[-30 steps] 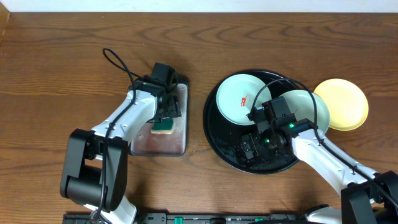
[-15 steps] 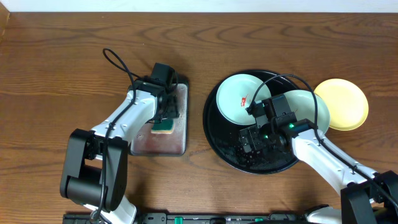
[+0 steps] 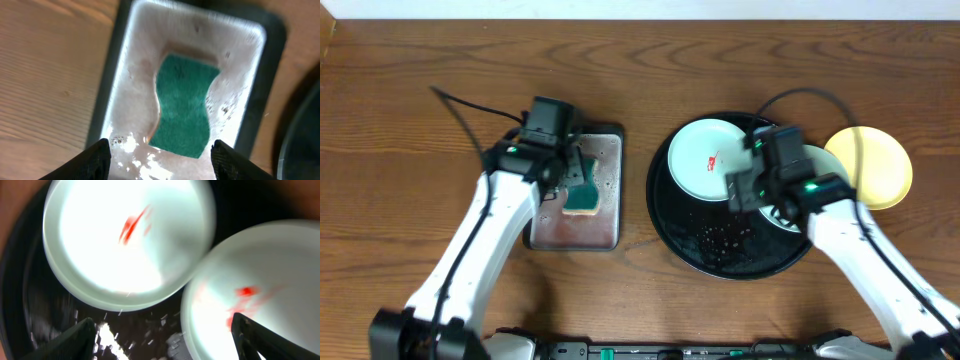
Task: Clean dirty plates on tray and stack at the side
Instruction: 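Tilt the pale green plate up with the right gripper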
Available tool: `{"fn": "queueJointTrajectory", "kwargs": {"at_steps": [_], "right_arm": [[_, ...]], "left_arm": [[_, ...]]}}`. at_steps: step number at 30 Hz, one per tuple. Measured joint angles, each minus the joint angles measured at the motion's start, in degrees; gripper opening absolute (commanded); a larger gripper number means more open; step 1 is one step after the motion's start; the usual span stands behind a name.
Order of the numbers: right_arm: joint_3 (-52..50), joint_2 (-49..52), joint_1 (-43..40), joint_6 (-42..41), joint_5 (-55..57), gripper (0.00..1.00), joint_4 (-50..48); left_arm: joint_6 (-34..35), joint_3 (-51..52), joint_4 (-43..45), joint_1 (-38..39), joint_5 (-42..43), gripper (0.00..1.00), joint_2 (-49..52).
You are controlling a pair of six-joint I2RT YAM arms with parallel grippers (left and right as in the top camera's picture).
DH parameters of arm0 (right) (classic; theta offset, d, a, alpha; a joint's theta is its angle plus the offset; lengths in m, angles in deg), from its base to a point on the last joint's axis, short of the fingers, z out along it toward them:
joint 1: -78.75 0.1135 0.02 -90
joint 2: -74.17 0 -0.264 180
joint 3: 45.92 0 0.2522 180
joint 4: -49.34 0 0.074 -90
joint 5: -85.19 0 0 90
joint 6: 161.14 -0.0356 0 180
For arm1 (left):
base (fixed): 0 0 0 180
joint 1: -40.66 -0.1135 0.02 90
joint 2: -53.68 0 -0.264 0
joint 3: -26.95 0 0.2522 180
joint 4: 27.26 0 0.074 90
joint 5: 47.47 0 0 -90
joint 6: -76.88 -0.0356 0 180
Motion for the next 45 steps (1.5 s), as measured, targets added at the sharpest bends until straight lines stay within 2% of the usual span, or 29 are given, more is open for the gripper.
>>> {"fn": "queueJointTrajectory", "kwargs": {"at_steps": [6,10,15,19,24,27,31,33,35,37,40,42,45], "right_arm": [[3.10,-2.64,-12.07,-6.19,2.51,0.86,6.93],[3.13,-2.67,-22.18,-6.88,2.86,0.88,12.41],[3.13,-2.45,-31.32,-6.45,2.80,0.86,12.68],[3.13,0.15,-35.43,-2.34,-0.59,0.75,11.26],[3.10,5.55,-35.95,0.39,-3.54,0.68,9.97],[3.06,9.16,-35.98,1.73,-4.28,0.54,8.17],[3.06,12.33,-36.33,2.32,-4.94,0.48,5.95],[3.06,13.38,-36.61,2.45,-4.96,0.39,5.18],[3.06,14.51,-36.81,2.62,-4.98,0.26,4.46],[3.06,15.43,-36.87,2.54,-4.98,0.23,4.22],[3.06,16.26,-36.92,2.62,-5.11,0.08,4.07],[3.06,16.81,-36.92,2.75,-5.40,0.01,4.07],[3.08,16.90,-36.96,2.64,-6.84,0.01,4.00]], "left_arm": [[0.00,-0.26,-1.36,-0.72,-0.11,0.66,-0.72],[0.00,-0.26,-1.36,-0.72,-0.11,0.65,-0.70],[0.02,-0.26,-1.36,-0.72,-0.11,0.65,-0.70],[0.02,-0.26,-1.36,-0.72,-0.11,0.65,-0.70],[0.02,-0.26,-1.36,-0.72,-0.11,0.65,-0.70],[0.02,-0.26,-1.36,-0.72,-0.11,0.66,-0.70],[0.02,-0.26,-1.38,-0.72,-0.11,0.66,-0.70],[0.02,-0.26,-1.36,-0.72,-0.11,0.66,-0.70],[0.02,-0.26,-1.36,-0.72,-0.11,0.65,-0.70],[0.02,-0.26,-1.36,-0.72,-0.11,0.65,-0.70],[0.02,-0.26,-1.36,-0.72,-0.11,0.65,-0.70],[0.02,-0.26,-1.36,-0.72,-0.11,0.65,-0.70],[0.02,-0.26,-1.36,-0.72,-0.11,0.65,-0.70]]}}
